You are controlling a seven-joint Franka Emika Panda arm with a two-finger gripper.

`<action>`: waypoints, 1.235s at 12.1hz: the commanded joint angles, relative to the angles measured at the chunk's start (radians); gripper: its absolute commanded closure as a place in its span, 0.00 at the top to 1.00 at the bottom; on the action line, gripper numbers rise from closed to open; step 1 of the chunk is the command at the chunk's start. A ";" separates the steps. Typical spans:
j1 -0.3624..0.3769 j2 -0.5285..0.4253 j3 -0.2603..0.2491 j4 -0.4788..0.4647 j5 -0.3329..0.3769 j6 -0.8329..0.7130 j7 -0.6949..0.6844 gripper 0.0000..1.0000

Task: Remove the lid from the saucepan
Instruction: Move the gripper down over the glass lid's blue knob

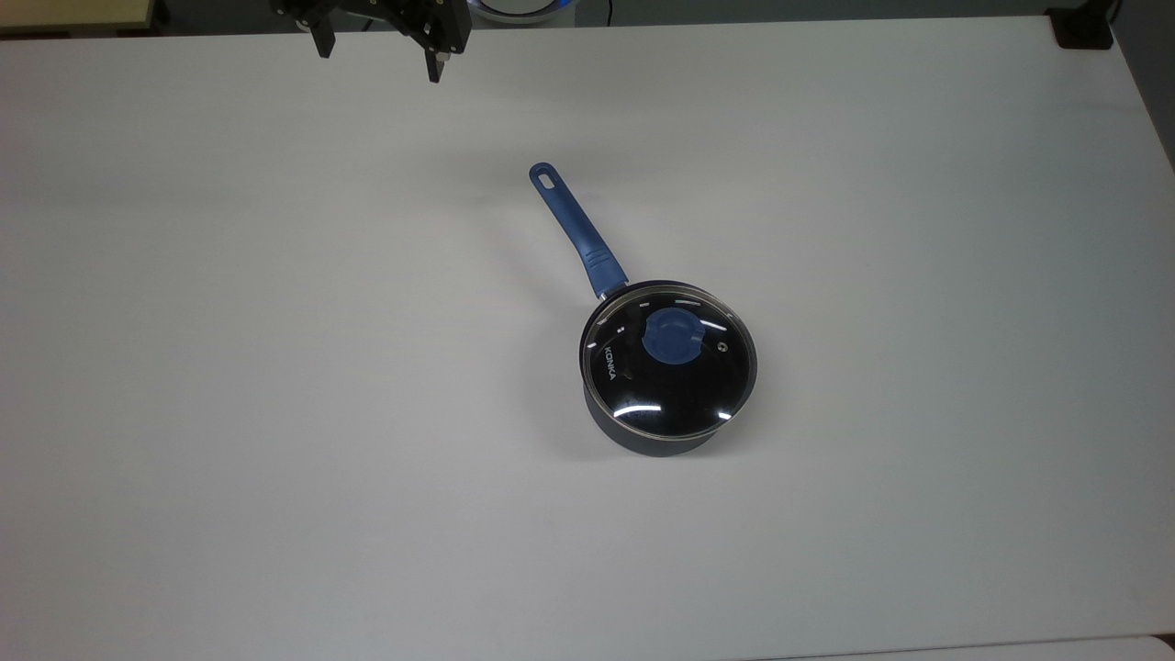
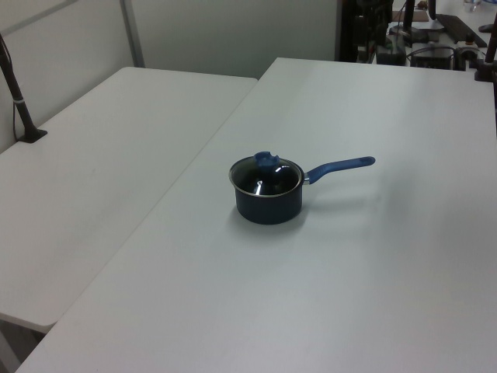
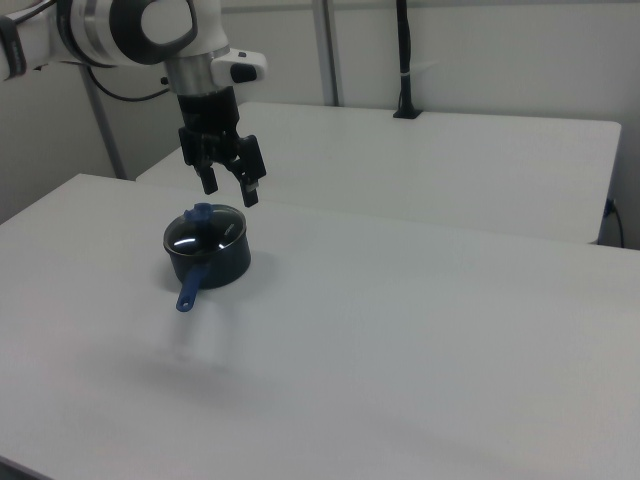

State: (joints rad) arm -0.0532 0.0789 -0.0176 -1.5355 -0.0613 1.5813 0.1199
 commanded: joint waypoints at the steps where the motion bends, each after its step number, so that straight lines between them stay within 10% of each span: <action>1: 0.001 -0.015 -0.001 -0.017 0.003 0.002 -0.023 1.00; 11: 0.016 0.028 -0.004 -0.008 0.101 0.022 -0.123 1.00; 15: 0.175 0.192 -0.005 0.090 0.100 0.213 0.171 1.00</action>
State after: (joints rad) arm 0.0195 0.1611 -0.0131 -1.5205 0.0412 1.6946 0.1075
